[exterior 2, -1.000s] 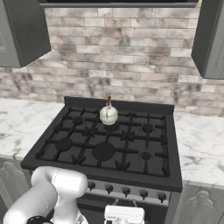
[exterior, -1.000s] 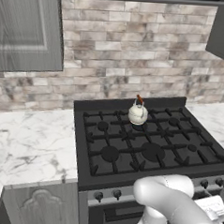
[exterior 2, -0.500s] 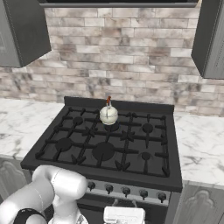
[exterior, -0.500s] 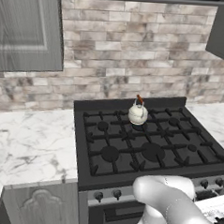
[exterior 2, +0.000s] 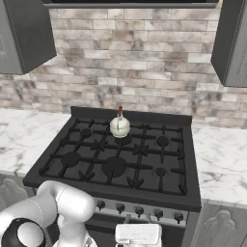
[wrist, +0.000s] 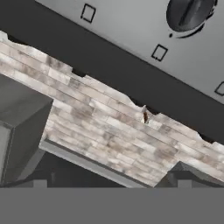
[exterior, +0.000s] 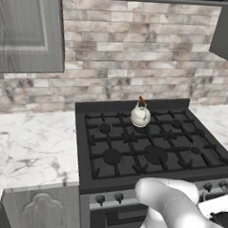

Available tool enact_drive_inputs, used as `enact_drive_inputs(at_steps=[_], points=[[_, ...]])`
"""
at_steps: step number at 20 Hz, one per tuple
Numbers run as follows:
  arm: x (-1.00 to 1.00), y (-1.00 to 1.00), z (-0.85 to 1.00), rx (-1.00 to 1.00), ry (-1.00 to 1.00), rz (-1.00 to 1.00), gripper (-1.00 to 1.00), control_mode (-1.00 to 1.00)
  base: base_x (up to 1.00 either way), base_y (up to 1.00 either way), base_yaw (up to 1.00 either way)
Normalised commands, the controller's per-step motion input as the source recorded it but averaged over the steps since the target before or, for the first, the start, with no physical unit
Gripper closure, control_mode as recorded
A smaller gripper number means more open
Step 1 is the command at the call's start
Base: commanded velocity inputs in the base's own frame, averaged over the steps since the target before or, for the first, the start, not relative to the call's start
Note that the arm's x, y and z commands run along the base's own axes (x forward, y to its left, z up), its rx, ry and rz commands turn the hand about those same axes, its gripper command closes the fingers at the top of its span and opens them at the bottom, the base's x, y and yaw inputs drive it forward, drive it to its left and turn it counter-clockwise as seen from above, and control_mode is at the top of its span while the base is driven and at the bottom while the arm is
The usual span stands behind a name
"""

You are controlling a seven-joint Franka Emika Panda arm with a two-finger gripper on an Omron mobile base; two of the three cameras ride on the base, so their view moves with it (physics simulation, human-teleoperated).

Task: The kettle is done boiling. Turn off the stove, then wait for 300 timesteps before moving the kettle to the dining table.

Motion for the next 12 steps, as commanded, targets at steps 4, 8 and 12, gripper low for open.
enact_drive_inputs(at_steps=[4,8,12], points=[[0.00,0.10,0.45,-0.24,-0.10,0.00,-1.00,-1.00,0.00,0.00,0.00],[0.00,0.26,0.52,-0.32,-0.12,-0.01,-1.00,-1.00,0.00,0.00,0.00],[0.01,0.27,0.62,-0.38,-0.12,-0.01,-1.00,-1.00,0.00,0.00,0.00]])
